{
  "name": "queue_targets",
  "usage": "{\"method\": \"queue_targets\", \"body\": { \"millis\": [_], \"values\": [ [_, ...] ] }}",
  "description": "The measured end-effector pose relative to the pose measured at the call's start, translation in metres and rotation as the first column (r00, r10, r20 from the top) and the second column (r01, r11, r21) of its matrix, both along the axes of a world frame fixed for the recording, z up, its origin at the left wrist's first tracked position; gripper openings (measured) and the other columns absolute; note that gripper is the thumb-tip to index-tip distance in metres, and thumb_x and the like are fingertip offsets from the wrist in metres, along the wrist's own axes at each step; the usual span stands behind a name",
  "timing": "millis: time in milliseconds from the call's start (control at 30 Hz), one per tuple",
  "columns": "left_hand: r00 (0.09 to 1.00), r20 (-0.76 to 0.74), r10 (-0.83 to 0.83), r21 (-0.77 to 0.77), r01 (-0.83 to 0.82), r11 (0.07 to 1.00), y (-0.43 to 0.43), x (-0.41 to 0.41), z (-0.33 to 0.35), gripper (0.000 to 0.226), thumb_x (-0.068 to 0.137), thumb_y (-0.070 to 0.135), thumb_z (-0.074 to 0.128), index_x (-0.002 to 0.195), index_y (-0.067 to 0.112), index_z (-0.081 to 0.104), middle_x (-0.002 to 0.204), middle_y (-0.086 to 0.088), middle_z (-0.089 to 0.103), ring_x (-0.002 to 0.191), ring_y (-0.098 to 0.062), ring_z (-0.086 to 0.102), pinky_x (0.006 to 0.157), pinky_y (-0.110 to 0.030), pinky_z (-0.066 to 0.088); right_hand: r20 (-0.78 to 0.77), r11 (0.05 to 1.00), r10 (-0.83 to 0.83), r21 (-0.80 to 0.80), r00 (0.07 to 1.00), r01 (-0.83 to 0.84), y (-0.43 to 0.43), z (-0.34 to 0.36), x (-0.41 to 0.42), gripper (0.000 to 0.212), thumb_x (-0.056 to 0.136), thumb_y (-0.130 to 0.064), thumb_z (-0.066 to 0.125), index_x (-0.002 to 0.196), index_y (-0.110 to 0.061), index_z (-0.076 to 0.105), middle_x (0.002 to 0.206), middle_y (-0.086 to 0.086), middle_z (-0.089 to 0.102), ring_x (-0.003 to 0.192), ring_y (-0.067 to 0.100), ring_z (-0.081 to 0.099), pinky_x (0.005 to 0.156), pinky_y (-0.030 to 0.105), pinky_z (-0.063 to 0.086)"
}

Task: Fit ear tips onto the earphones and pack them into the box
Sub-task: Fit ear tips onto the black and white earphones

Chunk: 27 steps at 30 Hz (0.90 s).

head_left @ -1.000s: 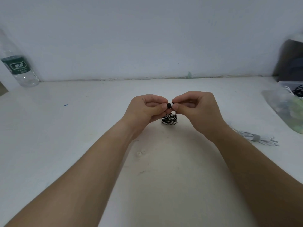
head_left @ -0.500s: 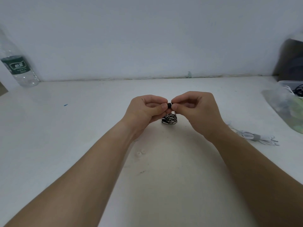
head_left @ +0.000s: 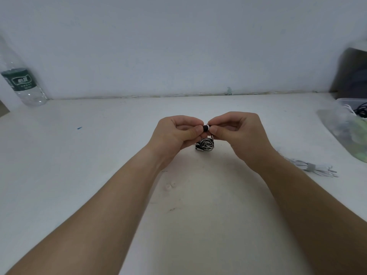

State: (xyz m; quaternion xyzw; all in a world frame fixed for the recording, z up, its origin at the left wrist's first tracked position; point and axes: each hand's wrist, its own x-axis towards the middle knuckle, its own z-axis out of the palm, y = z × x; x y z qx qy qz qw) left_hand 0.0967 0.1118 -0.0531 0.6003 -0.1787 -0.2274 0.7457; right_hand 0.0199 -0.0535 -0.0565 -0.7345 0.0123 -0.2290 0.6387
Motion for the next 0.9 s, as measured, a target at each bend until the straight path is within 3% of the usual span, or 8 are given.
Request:
{"method": "queue_targets", "body": {
  "millis": [567,900],
  "values": [
    [0.989,0.129,0.075,0.051,-0.082,0.995,-0.0039,-0.0042,-0.0004,0.01,0.088,-0.007,0.068,0.092,0.002,0.071,0.083,-0.014,0.076,0.079,-0.024,0.076,0.077,-0.027,0.061,0.005,0.999,-0.022,-0.04,1.0,0.023,-0.0002,0.0011,0.0008,0.016,0.084,0.011,0.071,0.088,-0.005,0.074,0.075,0.005,0.075,0.075,0.021,0.076,0.077,0.031,0.061],
    [0.993,0.107,0.051,0.033,-0.055,0.998,-0.004,-0.001,-0.0016,0.011,0.089,-0.009,0.066,0.096,-0.001,0.07,0.086,-0.015,0.076,0.081,-0.023,0.076,0.08,-0.027,0.06,0.004,0.995,-0.071,-0.068,0.997,0.071,-0.0014,-0.0035,0.0035,0.015,0.085,0.006,0.071,0.09,-0.007,0.075,0.081,0.009,0.076,0.08,0.021,0.076,0.08,0.033,0.061]
  ]
}}
